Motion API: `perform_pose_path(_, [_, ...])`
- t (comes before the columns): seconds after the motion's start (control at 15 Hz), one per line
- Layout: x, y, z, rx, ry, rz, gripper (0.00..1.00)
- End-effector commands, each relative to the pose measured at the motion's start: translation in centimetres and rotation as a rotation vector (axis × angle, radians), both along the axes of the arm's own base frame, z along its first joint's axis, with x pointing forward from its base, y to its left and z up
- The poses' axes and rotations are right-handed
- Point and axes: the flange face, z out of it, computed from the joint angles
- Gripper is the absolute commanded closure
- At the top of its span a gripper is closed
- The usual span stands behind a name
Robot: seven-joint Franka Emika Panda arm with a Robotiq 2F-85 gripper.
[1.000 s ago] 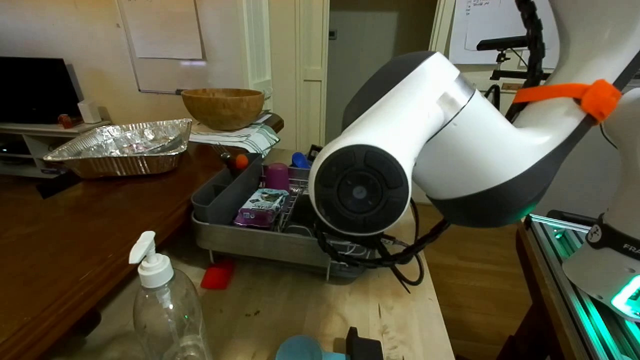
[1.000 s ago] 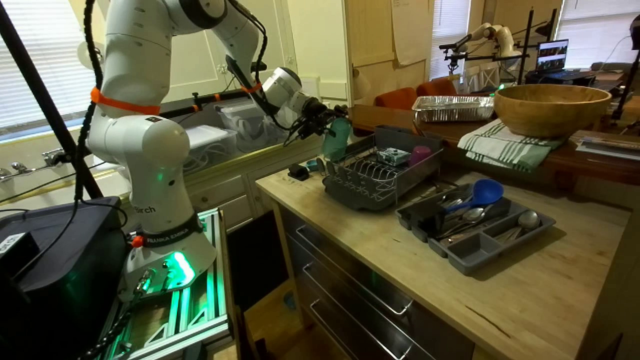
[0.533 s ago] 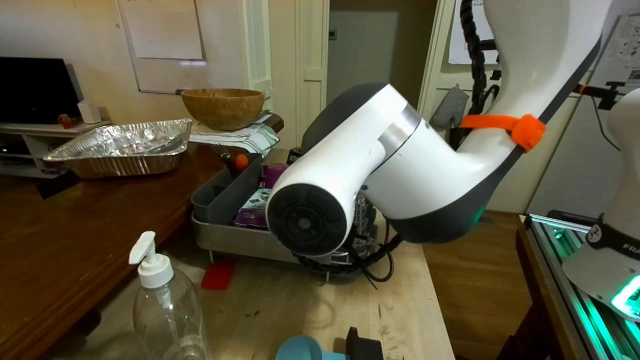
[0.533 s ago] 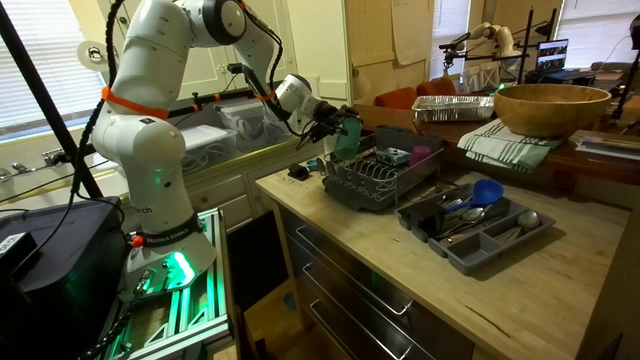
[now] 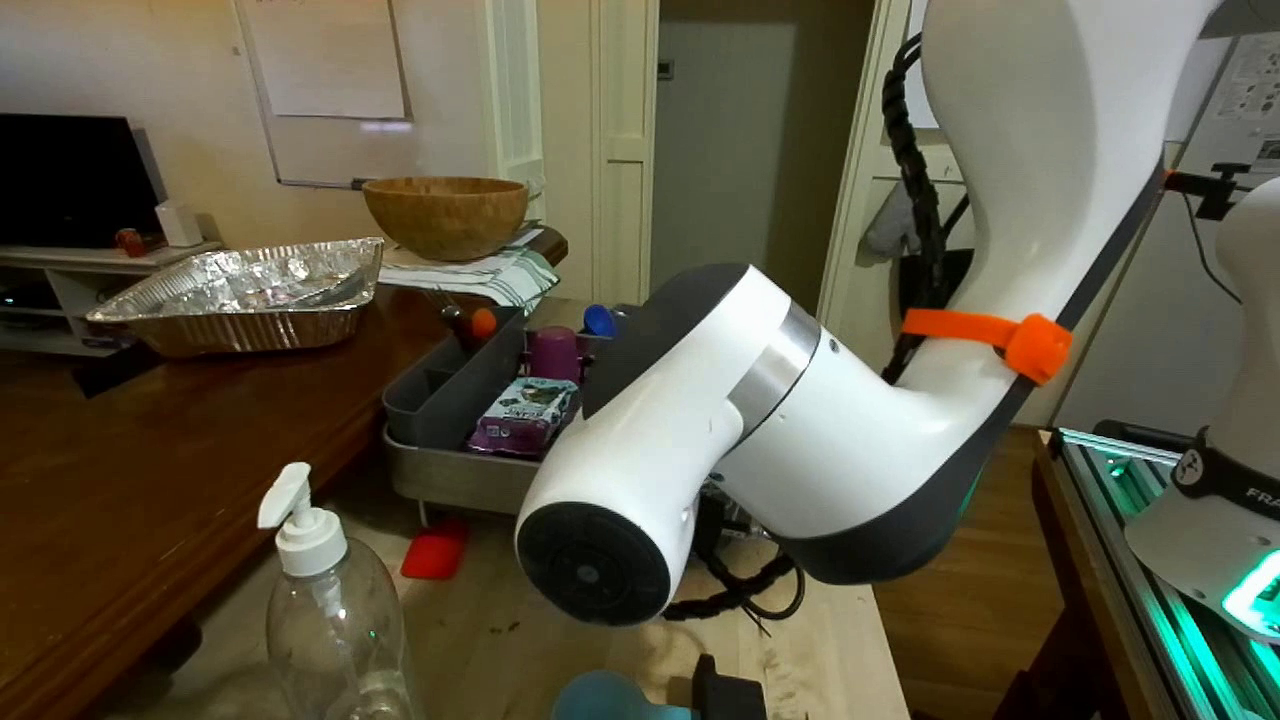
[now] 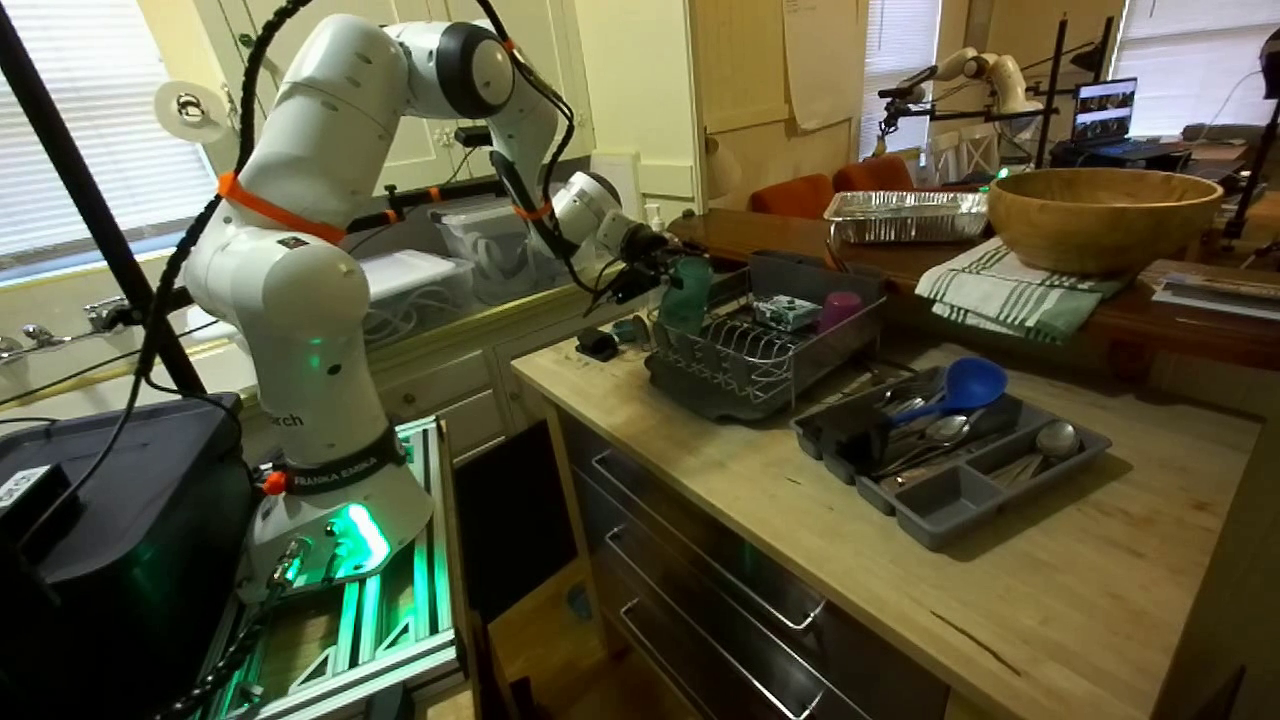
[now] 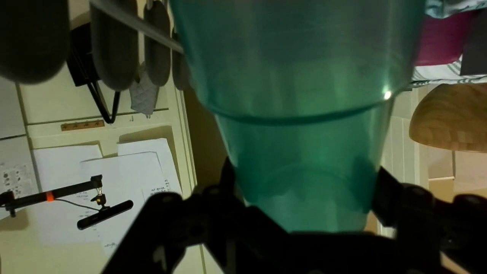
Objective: Move the green cup to the right and put it upside down
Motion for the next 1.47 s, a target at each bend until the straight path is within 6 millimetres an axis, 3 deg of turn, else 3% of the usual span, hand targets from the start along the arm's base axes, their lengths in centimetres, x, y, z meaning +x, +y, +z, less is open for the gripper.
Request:
perform_pose_path(0.0, [-0.1, 0.0, -1.0, -0.035, 0.059, -0.044, 0.46])
perform_pose_path(0.47, [0.8, 0.5, -3.9, -0.051, 0.135, -0.036, 0.46])
perform_pose_path(0.53, [0.9, 0.5, -3.9, -0.056, 0.14, -0.04, 0.05])
perform_pose_path(0.73, [1.1, 0.9, -3.1, -0.023, 0.149, -0.041, 0.0])
perform_pose_path(1.13, [0.1, 2.2, 3.1, 0.099, 0.093, -0.076, 0.0])
perform_pose_path(1.4, [0.8, 1.3, 8.6, 0.198, -0.034, -0.115, 0.0])
